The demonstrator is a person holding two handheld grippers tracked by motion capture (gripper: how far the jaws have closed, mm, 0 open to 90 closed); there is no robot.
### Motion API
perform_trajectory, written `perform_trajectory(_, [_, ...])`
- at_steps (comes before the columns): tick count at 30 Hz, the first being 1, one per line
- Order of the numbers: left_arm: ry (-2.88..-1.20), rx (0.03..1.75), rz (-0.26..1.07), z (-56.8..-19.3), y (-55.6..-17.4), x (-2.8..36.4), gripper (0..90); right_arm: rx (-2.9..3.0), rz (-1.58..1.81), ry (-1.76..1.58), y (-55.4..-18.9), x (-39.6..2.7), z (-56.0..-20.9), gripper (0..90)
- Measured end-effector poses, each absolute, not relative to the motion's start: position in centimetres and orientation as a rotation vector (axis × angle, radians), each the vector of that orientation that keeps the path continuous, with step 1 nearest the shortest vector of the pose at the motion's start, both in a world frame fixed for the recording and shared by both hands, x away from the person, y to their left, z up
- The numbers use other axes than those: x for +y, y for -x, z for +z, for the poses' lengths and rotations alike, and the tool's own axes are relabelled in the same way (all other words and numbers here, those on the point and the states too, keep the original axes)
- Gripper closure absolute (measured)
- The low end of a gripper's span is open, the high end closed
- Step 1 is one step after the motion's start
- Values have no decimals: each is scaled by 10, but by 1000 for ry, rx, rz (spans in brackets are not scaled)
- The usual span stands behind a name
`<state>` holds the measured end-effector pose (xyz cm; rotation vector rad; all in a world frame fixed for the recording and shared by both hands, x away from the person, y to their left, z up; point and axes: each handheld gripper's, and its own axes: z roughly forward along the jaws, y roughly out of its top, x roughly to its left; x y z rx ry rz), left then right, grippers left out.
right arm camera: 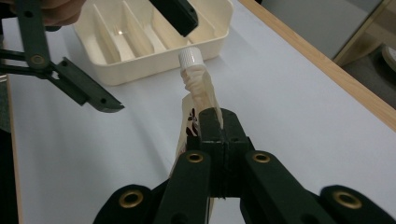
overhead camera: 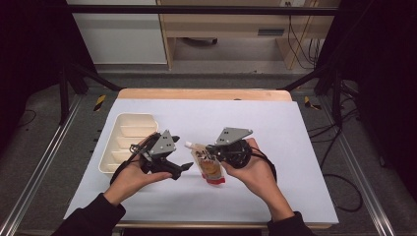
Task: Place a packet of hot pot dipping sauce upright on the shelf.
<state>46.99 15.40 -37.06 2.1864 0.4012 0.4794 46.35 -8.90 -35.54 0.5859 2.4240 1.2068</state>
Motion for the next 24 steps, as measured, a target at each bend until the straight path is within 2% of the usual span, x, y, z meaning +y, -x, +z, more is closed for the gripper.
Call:
perform_trajectory(6, [-2212,362,457,-369,-476,150,111,2454,1194,-516,-458,-81,-354,900])
perform_trajectory(14, [-2283,286,421,-372,-483,142,212,2475,1188,-454,-451,-76,-353,900])
perform_trajectory(17, [-2290,278,407,-374,-485,139,287,2479,1188,-441,-450,-75,-353,900])
perform_trajectory(18, [-2295,275,400,-374,-485,139,336,2480,1189,-437,-450,-74,-353,900])
perform_trajectory(19, [-2298,271,386,-375,-486,138,336,2480,1189,-437,-450,-74,-353,900])
perform_trajectory(24, [-2300,263,354,-377,-488,136,478,2481,1190,-436,-450,-75,-354,900])
